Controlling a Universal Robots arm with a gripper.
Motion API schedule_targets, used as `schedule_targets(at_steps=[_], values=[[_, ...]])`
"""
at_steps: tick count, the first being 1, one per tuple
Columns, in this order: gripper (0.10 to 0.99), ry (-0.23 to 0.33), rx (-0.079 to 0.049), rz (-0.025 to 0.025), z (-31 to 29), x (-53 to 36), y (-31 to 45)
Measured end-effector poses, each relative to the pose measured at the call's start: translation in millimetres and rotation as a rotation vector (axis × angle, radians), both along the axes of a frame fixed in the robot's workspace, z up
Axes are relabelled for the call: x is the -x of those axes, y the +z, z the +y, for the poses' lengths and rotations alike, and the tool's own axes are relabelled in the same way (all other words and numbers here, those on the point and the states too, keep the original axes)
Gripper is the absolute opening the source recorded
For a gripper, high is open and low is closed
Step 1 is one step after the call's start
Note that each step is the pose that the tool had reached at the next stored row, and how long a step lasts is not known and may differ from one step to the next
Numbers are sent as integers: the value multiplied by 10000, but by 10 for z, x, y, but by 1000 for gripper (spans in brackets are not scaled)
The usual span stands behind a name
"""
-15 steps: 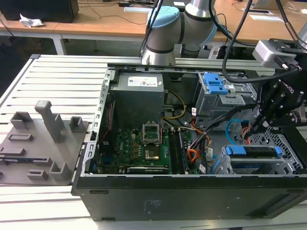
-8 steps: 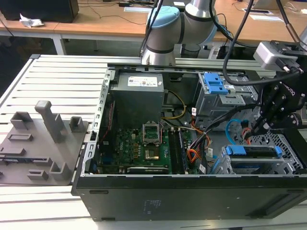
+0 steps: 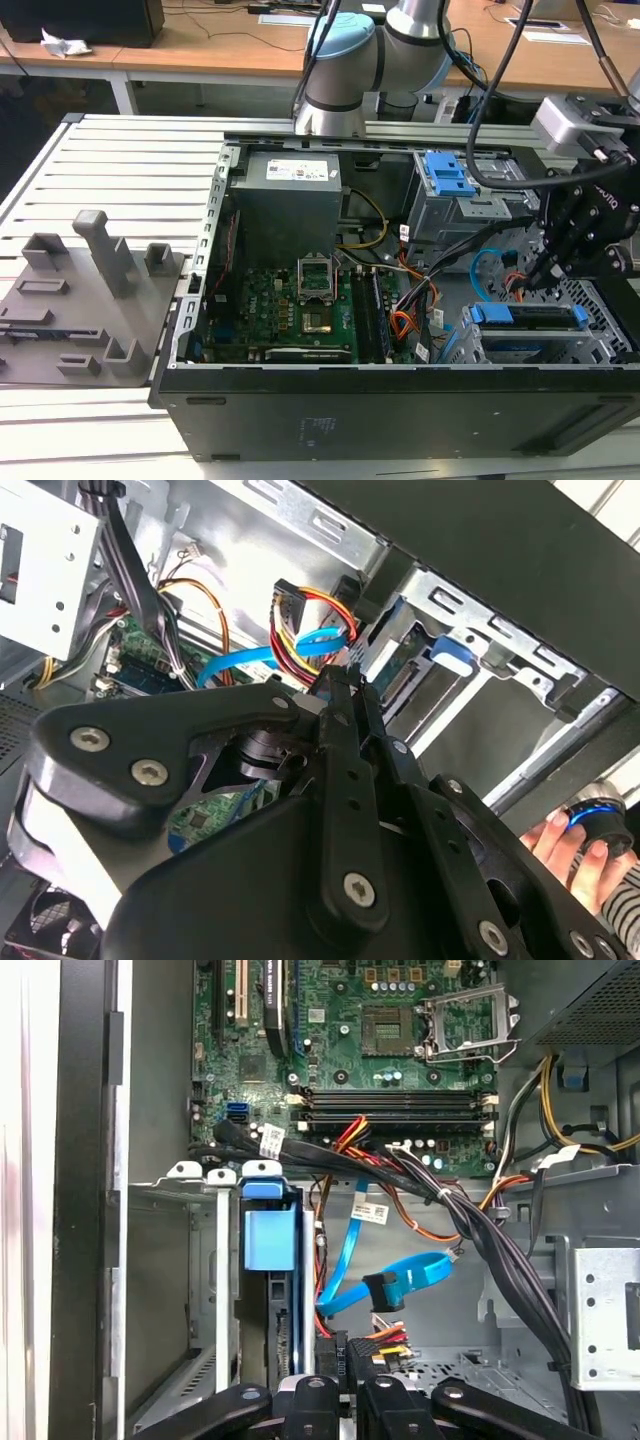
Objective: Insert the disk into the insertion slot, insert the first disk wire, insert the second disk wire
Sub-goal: 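Insert the first disk wire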
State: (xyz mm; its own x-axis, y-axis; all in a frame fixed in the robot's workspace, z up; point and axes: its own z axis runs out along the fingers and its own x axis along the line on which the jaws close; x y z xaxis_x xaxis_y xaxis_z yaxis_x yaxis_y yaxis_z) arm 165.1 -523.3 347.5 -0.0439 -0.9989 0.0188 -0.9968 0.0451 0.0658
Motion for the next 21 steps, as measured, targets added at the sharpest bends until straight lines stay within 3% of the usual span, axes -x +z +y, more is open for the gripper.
schedule_targets(at_steps=[4, 21], values=[[165, 0, -7, -1, -75, 0, -1], [165, 0, -6, 0, -168, 0, -1]])
